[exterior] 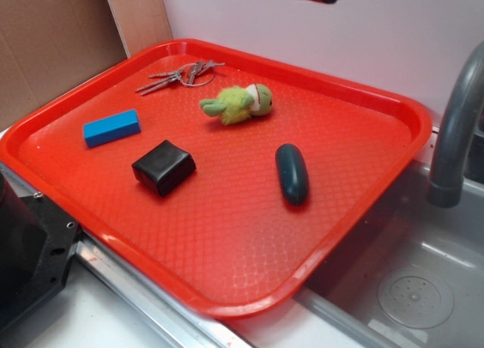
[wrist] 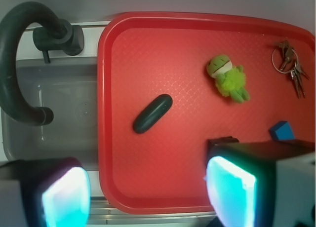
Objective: Grab the plastic pickle.
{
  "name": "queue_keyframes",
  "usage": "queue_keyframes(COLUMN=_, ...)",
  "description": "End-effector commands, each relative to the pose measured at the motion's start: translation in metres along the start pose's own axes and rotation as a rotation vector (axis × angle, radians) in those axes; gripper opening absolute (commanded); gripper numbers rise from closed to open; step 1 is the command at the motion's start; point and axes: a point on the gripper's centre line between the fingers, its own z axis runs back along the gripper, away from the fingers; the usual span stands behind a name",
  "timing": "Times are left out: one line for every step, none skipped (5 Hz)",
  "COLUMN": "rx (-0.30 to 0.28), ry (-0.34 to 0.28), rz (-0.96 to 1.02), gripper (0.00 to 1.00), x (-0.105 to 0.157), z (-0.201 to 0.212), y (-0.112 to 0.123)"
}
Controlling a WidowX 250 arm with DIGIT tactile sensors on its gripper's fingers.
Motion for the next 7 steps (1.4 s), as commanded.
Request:
queue_keyframes(rx=-0.154, ry=-0.156, rz=0.437, gripper=1.00, x=0.002, z=-0.006, y=0.056)
queue_keyframes(rx=-0.185, ry=-0.221, rz=0.536, gripper=1.00, x=0.032, z=-0.004, y=0.034)
queue_keyframes(rx=-0.191, ry=-0.186, rz=0.495, gripper=1.00, x=0.057, z=-0.016, y=0.005)
queue_keyframes(rx=-0.141, ry=-0.091, rz=0.407, gripper=1.00, x=0.066, z=-0.042, y=-0.018)
queue_keyframes(rx=-0.083, ry=-0.032, rz=0.397, gripper=1.00, x=0.064, z=-0.067, y=-0.004)
queue_keyframes(rx=-0.099, ry=-0.095, rz=0.419, gripper=1.00, x=0.048, z=-0.053, y=0.019)
queue_keyframes(rx=-0.120, ry=-0.114, rz=0.384, gripper=1.00, x=0.023, z=-0.042, y=0.025)
